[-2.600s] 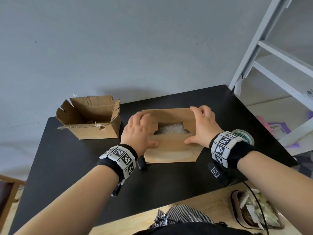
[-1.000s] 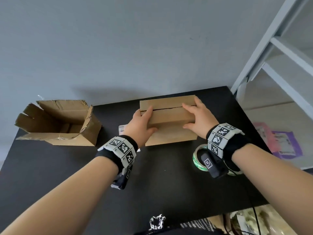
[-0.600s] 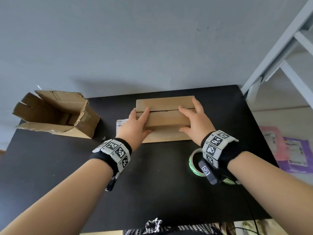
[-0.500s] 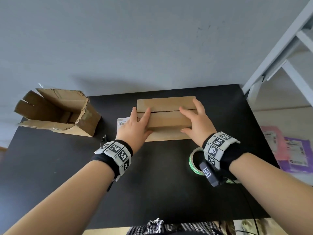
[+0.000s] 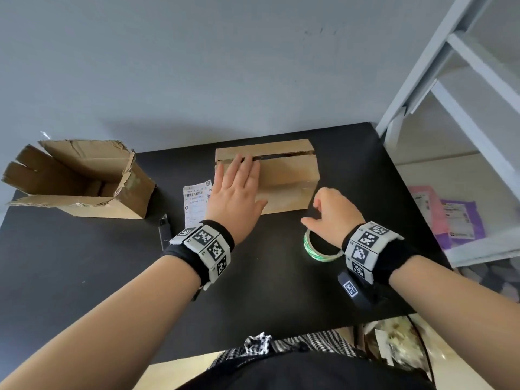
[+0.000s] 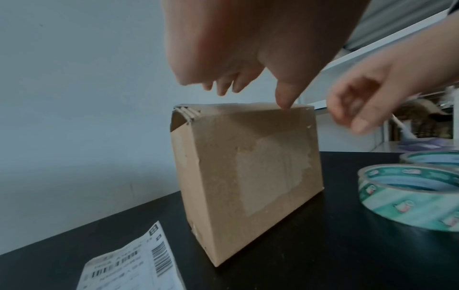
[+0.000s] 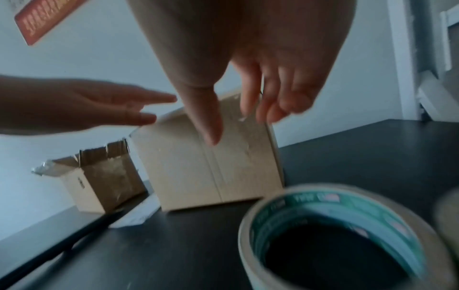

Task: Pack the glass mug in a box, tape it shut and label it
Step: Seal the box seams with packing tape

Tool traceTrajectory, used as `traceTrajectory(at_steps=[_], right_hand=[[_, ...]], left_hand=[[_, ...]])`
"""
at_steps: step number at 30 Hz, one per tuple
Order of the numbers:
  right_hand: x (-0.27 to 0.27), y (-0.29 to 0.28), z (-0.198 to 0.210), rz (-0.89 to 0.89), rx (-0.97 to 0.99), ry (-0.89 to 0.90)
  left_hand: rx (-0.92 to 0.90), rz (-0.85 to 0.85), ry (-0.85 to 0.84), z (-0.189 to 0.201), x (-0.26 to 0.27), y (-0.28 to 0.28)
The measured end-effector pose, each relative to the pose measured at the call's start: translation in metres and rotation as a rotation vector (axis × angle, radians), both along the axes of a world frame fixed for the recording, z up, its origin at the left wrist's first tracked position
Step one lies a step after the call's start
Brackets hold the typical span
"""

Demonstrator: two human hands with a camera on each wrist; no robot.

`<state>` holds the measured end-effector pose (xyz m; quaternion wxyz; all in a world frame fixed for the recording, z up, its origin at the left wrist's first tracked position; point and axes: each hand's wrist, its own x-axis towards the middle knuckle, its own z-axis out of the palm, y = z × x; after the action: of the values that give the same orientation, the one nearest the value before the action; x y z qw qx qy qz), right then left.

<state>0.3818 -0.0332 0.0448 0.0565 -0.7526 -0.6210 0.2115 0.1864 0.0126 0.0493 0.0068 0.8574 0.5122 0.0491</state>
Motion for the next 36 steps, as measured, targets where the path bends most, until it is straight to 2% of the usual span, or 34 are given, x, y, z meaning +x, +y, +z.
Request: traceTrajectory(at_steps=[2, 4, 8, 13, 17, 22, 27, 31, 33, 36], right_hand=[[-0.004, -0.011, -0.011, 0.110, -0.245, -0.109], [-0.010, -0.018, -0.024, 0.153, -0.334, -0.190], [-0.017, -0.022, -0.035, 0.049, -0.334, -0.162], [-0.026, -0.023, -0.025, 0.005, -0.277, -0.121], [-0.041, -0.022, -0.007, -0.174, -0.123, 0.116], [-0.064, -0.019, 0.016, -0.299, -0.024, 0.598], [-0.084, -0.018, 0.038, -0.407, -0.052, 1.029], [-0.096, -0.011, 0.052, -0.403, -0.045, 1.243], [-0.100, -0.007, 0.058, -0.334, -0.046, 1.234], [-0.101, -0.002, 0.063, -0.115, -0.018, 0.914]], left_hand=[[0.097, -0.126, -0.111, -0.006, -0.002, -0.006], [0.142, -0.196, -0.217, -0.011, -0.005, -0.012], [0.062, -0.239, -0.308, -0.011, -0.013, -0.022], [-0.060, -0.235, -0.292, -0.014, -0.024, -0.026], [-0.221, -0.201, -0.236, -0.008, -0.032, -0.029], [-0.421, -0.184, -0.279, -0.001, -0.045, -0.029], [-0.606, -0.105, -0.418, 0.010, -0.059, -0.030], [-0.663, -0.067, -0.602, 0.016, -0.072, -0.029], [-0.703, -0.033, -0.690, 0.023, -0.077, -0.028], [-0.728, 0.026, -0.756, 0.033, -0.082, -0.027]])
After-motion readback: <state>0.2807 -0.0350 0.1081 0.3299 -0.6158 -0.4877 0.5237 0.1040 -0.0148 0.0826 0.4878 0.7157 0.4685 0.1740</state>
